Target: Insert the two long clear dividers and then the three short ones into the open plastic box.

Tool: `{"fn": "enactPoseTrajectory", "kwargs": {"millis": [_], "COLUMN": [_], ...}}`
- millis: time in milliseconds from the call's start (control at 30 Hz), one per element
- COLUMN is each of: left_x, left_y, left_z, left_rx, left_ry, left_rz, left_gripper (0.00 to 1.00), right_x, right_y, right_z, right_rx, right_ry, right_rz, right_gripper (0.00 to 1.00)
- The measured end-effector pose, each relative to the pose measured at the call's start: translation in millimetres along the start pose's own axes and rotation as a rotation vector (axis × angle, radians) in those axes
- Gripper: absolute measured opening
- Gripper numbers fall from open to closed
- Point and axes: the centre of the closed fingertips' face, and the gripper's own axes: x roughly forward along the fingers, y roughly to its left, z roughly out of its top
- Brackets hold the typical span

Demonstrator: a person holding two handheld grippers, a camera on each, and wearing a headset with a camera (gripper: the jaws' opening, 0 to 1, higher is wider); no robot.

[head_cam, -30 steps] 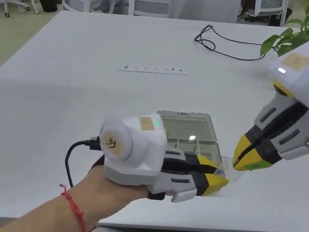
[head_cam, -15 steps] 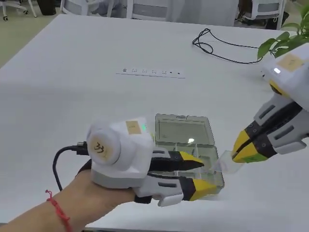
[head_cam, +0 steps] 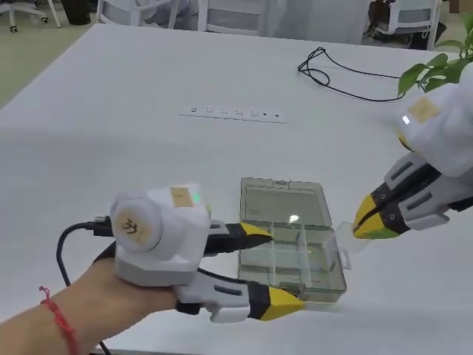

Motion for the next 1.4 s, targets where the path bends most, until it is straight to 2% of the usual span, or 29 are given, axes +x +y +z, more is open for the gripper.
{"fn": "enactPoseTrajectory", "kwargs": {"millis": [267, 467, 500, 633, 800, 933, 1400], "left_x": [-9.8, -15.0, -15.6, -17.8, -20.7, -21.1, -20.7], "left_y": [10.0, 17.1, 18.8, 26.8, 32.7, 33.6, 32.4], "left_z": [-14.3, -22.3, -24.0, -28.2, -27.0, -26.0, -24.7], "left_rx": [-0.015, -0.017, -0.016, -0.025, -0.033, -0.040, -0.057], "left_ry": [0.029, 0.035, 0.039, 0.040, 0.024, 0.017, 0.002], "left_rz": [0.025, 0.047, 0.050, 0.070, 0.083, 0.085, 0.086], "left_gripper": [0.72, 0.86, 0.87, 0.95, 0.99, 1.00, 1.00], "right_x": [16.5, 32.5, 36.1, 42.8, 52.9, 57.9, 64.8], "right_y": [-14.0, -23.5, -29.1, -32.5, -40.0, -33.8, -30.9], "right_z": [-10.8, -21.1, -24.3, -27.1, -32.8, -31.2, -36.6], "right_rx": [0.009, 0.015, 0.015, 0.017, 0.021, 0.026, 0.044], "right_ry": [0.040, 0.064, 0.068, 0.082, 0.099, 0.112, 0.126], "right_rz": [-0.038, -0.041, -0.042, -0.042, -0.035, -0.027, -0.010], "right_gripper": [0.03, 0.03, 0.03, 0.03, 0.03, 0.03, 0.03]}}
